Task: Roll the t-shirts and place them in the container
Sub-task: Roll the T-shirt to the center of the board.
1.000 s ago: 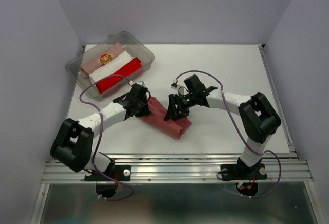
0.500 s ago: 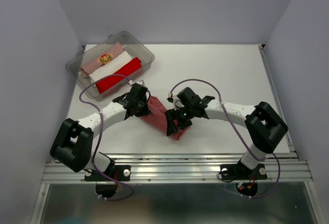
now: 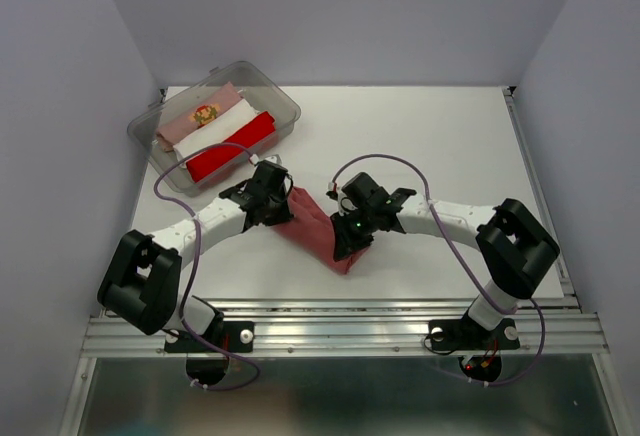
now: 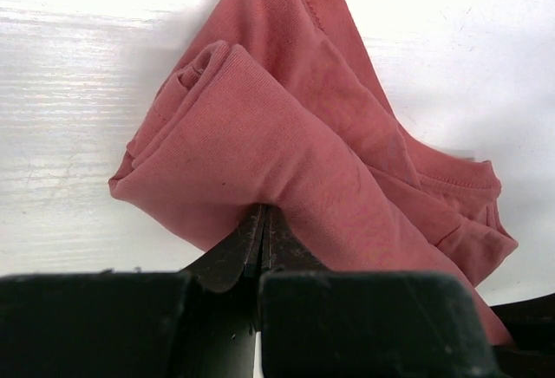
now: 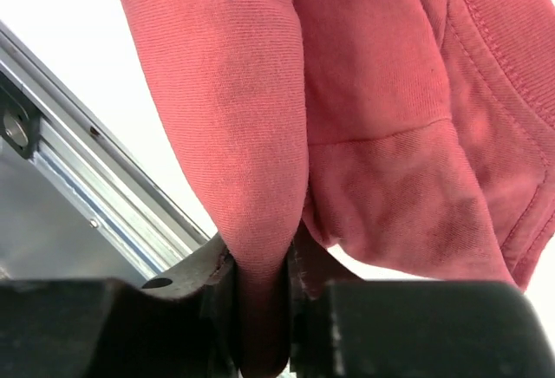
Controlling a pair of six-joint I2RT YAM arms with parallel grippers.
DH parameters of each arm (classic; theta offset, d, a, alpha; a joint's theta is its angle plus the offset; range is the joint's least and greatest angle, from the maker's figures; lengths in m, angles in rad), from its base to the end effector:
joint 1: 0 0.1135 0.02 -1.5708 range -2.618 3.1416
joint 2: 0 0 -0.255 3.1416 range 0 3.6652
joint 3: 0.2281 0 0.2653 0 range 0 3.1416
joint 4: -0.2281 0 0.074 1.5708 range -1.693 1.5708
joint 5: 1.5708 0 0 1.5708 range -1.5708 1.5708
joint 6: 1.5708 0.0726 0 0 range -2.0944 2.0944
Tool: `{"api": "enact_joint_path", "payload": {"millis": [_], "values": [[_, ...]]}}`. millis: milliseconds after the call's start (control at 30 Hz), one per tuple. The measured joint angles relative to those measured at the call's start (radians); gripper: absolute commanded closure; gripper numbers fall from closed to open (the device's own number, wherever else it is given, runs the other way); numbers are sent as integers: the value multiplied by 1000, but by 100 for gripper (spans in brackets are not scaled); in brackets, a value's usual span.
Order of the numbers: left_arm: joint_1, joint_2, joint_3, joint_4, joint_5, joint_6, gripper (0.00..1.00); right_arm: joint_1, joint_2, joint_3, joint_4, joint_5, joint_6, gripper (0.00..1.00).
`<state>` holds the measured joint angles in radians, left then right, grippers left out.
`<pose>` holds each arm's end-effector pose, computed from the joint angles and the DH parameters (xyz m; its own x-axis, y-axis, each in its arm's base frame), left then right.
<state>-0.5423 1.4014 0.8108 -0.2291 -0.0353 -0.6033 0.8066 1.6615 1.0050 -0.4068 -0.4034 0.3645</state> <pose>0.2798 -0.1656 0.1636 -0.7965 -0.1821 -0.5766 0.0526 0.9291 -0.3660 0.2236 0.2744 0.1342 -0.8488 -0.4117 -0.3318 -0.5281 0.6909 0.4938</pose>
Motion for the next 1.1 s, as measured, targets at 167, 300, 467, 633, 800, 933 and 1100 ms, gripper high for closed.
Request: {"api": "enact_joint_path", "payload": {"millis": [167, 300, 467, 633, 800, 933, 1100], "values": [[0, 5, 2, 0, 0, 0, 96, 0, 0, -22, 30, -26, 26, 91], [0, 6, 2, 0, 0, 0, 96, -1, 0, -57, 81, -73, 59, 95], [0, 20, 2, 2, 1, 0, 96, -16, 0, -114, 167, -130, 104, 96], [0, 31, 6, 5, 3, 1, 96, -38, 0, -161, 237, -161, 138, 93], [-1, 44, 24, 0, 5, 5, 96, -48, 0, -185, 275, -144, 146, 87], [-1, 64, 43, -2, 8, 5, 96, -47, -8, -187, 267, -111, 145, 58], [-1, 106, 62, 3, 20, 5, 96, -46, -77, -185, 167, -9, 121, 38]]}}
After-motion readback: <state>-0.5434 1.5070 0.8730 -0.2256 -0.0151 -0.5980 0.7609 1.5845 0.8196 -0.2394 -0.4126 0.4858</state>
